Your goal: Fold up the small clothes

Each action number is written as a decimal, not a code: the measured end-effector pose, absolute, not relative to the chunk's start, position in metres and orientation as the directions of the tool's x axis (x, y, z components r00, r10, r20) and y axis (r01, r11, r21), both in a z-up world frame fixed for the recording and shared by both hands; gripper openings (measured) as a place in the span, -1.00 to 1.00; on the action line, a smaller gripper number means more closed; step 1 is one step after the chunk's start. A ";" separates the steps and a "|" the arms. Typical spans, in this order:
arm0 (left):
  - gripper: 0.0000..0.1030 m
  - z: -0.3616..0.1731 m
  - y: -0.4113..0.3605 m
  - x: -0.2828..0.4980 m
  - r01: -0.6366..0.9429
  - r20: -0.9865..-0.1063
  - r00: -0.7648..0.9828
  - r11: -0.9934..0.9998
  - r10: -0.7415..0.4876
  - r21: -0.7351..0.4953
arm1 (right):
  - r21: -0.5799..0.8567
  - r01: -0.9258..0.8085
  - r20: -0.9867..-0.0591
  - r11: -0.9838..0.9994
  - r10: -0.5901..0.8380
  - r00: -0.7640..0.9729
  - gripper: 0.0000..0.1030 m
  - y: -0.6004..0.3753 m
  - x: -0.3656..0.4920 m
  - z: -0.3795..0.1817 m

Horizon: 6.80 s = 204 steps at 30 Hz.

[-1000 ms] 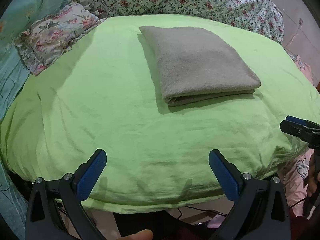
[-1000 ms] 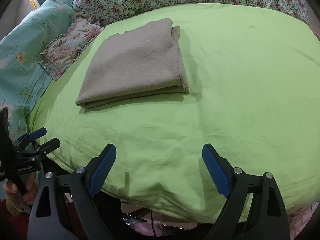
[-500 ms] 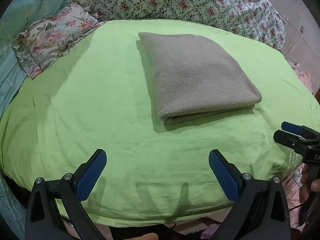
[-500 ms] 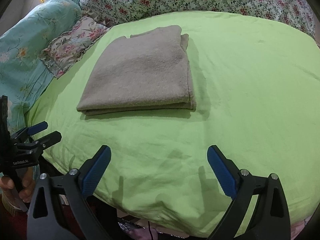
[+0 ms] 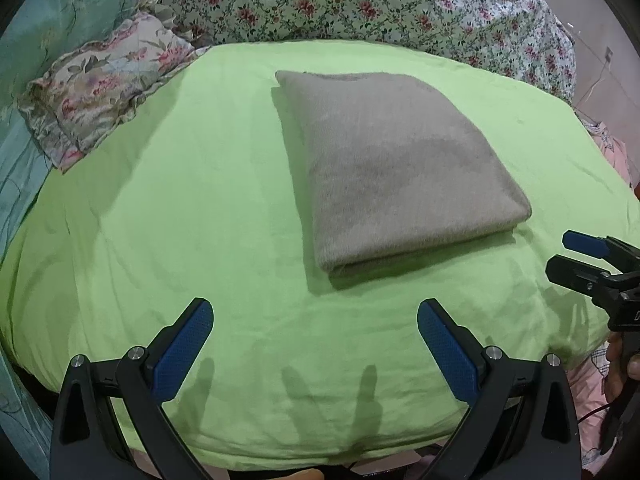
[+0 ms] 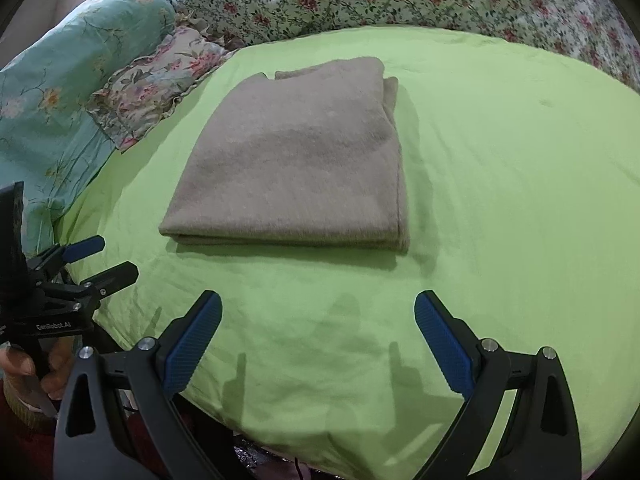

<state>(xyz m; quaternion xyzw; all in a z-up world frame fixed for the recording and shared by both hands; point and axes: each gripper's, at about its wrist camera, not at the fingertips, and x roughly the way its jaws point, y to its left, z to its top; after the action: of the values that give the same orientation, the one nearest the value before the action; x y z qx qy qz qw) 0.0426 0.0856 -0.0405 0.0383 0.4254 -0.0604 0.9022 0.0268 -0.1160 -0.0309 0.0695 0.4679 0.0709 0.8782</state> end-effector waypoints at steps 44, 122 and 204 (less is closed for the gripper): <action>0.99 -0.017 0.066 0.088 0.122 -0.765 0.644 0.990 -0.022 0.074 | 0.222 -0.063 -0.820 0.973 0.222 0.527 0.90 -0.119 0.082 -0.017; 0.99 -0.015 0.066 0.090 0.114 -0.763 0.646 0.991 -0.022 0.067 | 0.228 -0.066 -0.817 0.971 0.228 0.530 0.91 -0.109 0.089 -0.012; 0.99 -0.010 0.071 0.108 0.075 -0.755 0.655 0.996 -0.009 0.054 | 0.230 -0.048 -0.818 0.972 0.220 0.531 0.91 -0.122 0.109 -0.009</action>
<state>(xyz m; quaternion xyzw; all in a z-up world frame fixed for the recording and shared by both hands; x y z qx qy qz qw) 0.1078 0.0713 -0.0100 0.0400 0.4146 -0.0229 0.9088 0.1088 -0.1224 -0.0091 0.0898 0.4782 0.0771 0.8702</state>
